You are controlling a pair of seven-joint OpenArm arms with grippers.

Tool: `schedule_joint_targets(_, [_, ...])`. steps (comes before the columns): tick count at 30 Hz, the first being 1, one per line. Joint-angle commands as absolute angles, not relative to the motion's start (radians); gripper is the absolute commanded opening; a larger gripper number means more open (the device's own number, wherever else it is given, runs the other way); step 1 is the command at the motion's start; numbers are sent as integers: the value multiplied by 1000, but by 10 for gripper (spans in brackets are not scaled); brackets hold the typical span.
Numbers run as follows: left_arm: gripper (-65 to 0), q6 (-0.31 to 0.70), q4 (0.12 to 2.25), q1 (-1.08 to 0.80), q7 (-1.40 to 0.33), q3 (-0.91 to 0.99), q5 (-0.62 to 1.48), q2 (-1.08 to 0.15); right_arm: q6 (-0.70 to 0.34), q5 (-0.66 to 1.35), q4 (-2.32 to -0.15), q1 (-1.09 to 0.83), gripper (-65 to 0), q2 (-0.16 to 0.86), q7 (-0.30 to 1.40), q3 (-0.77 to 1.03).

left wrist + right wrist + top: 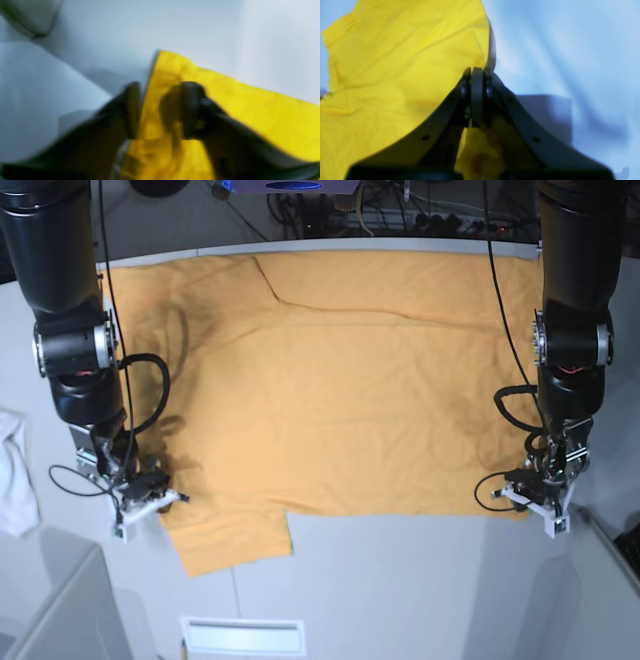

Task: Fold the T-shirt properly
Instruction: 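Grasp the hem corners with both grippers, then lift the hem and fold it over toward the collar with both grippers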

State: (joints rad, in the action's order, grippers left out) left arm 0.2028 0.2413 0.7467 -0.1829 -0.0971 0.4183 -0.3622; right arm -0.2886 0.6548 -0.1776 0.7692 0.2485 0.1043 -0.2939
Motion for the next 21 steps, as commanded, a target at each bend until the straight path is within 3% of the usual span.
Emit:
schedule_joint_targets(1, [-504,213,271,750,-197,-96,420,-360,-292,659,-191,796,-650,255,104,-289])
schedule_joint_targets(4, [-650,213,338,717,-197,-96,420,-358,-292,659,-191,780,-650,257,101,-289])
schedule_joint_targets(17, [-650,208,521,631,-208,-96,421,-384,-291,661,-427,668,-650,295,107,-289])
schedule_joint_targets(21, [-650,208,530,624,-211,-96,421,-395,-291,657,-503,633,-650,306,131,-206])
